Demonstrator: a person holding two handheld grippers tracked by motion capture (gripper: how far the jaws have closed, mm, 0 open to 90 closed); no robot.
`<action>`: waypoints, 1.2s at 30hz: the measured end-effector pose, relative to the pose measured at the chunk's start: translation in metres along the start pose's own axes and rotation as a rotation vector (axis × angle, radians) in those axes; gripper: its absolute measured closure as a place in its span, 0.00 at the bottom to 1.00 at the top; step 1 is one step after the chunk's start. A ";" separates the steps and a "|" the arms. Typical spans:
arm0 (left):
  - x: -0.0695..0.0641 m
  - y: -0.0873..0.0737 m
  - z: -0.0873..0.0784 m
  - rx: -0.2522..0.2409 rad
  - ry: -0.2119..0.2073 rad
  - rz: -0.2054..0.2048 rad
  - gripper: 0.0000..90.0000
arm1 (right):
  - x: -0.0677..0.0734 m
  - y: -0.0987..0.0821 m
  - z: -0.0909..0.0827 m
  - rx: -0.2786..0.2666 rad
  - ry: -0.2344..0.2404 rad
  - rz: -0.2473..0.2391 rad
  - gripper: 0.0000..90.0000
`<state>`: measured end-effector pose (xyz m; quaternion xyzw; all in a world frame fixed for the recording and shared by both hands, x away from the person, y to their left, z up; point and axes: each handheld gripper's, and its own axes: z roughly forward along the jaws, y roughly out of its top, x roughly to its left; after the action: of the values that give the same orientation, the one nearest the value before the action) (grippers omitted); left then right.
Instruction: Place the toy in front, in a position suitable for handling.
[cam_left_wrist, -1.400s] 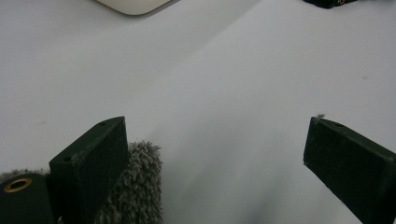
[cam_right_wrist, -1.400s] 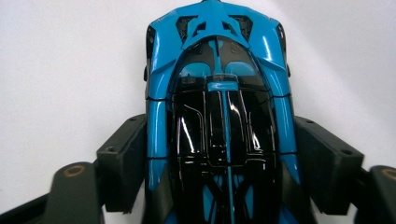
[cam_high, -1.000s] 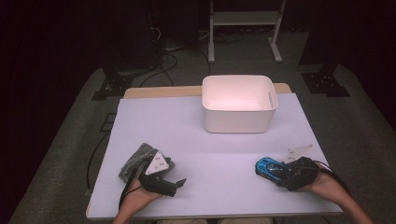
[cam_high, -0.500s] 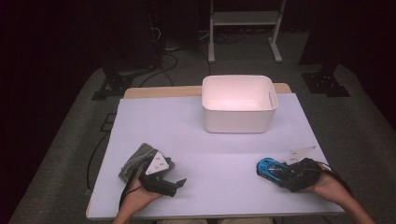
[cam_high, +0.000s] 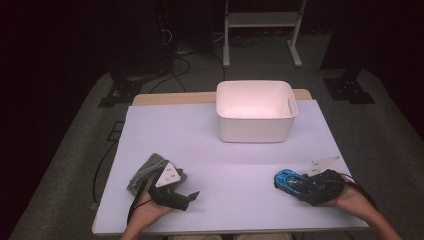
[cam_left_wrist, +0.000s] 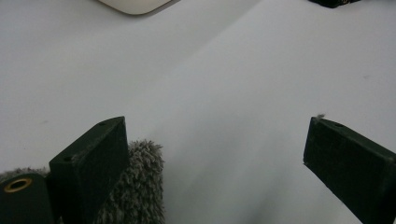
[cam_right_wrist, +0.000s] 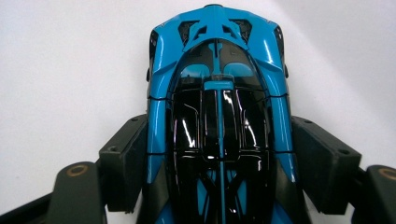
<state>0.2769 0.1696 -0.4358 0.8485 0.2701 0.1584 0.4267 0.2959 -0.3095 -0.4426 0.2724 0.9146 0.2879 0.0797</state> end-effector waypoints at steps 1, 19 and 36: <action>0.000 0.000 0.000 0.000 0.001 0.000 0.07 | 0.000 0.000 0.000 0.000 0.005 -0.001 0.28; 0.002 0.000 -0.002 -0.007 0.007 -0.004 0.07 | 0.010 0.033 -0.016 -0.057 0.058 -0.062 0.28; 0.010 -0.001 -0.012 -0.022 0.018 -0.018 0.07 | 0.049 0.114 -0.001 -0.064 0.183 -0.247 0.28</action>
<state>0.2784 0.1834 -0.4297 0.8397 0.2799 0.1652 0.4351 0.3061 -0.2045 -0.3764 0.1279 0.9350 0.3285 0.0395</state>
